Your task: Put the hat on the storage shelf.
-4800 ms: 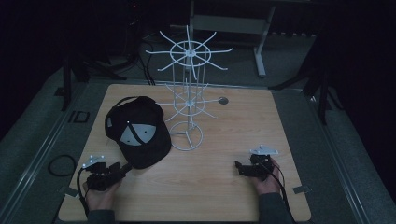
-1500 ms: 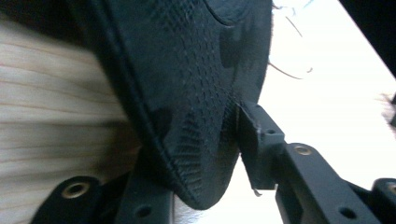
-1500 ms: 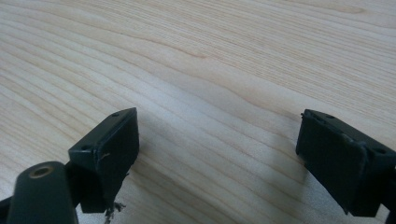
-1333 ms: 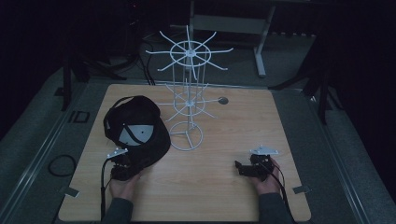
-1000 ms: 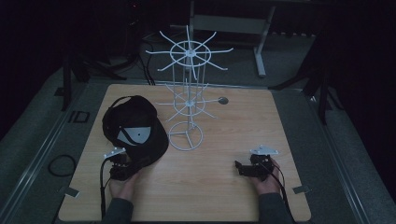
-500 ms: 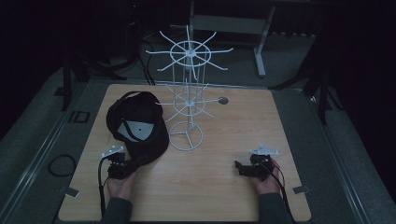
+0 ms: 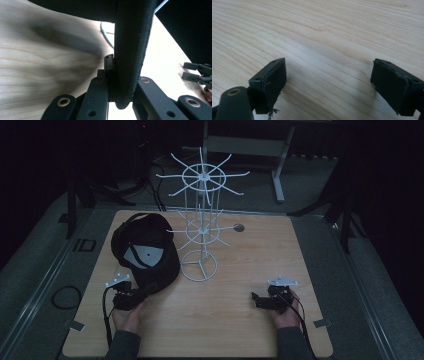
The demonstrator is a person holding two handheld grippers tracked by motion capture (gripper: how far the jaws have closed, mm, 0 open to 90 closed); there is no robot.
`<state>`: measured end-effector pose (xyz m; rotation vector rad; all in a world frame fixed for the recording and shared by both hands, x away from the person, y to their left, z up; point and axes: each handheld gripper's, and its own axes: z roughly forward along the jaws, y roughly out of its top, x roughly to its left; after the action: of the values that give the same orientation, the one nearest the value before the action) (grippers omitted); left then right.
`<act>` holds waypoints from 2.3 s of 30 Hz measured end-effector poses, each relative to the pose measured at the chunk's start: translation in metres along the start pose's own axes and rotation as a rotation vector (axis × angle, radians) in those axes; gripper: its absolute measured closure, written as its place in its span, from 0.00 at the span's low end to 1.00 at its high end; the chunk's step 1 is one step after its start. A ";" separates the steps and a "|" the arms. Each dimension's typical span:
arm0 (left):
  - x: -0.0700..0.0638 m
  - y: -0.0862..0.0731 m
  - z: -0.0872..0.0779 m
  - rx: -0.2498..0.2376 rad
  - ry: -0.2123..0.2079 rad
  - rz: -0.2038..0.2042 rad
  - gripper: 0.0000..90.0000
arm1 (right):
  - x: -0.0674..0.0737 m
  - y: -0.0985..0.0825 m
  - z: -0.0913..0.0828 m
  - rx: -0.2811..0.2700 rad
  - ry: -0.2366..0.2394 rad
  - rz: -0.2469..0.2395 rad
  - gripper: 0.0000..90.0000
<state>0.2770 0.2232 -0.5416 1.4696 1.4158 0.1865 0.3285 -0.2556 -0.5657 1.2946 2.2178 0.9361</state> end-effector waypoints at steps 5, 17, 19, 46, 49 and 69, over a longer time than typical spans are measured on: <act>-0.002 0.003 -0.003 -0.008 0.004 0.013 0.96 | 0.000 0.000 0.000 0.000 0.000 0.000 0.14; -0.004 0.008 -0.010 -0.023 0.016 0.017 0.96 | 0.000 0.000 0.000 0.001 0.000 0.001 0.14; -0.005 0.009 -0.011 -0.024 0.018 0.022 0.96 | 0.000 0.000 0.000 0.001 0.000 0.001 0.14; -0.012 0.026 -0.028 -0.048 0.060 0.075 0.96 | 0.000 0.000 0.000 0.000 0.000 0.002 0.14; -0.012 0.028 -0.030 -0.049 0.062 0.079 0.96 | 0.000 0.000 0.000 0.000 0.000 0.002 0.14; -0.019 0.037 -0.040 -0.059 0.088 0.114 0.96 | 0.000 0.000 0.000 0.000 0.000 0.001 0.14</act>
<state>0.2670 0.2385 -0.4867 1.5096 1.3855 0.3651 0.3285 -0.2556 -0.5656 1.2956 2.2175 0.9367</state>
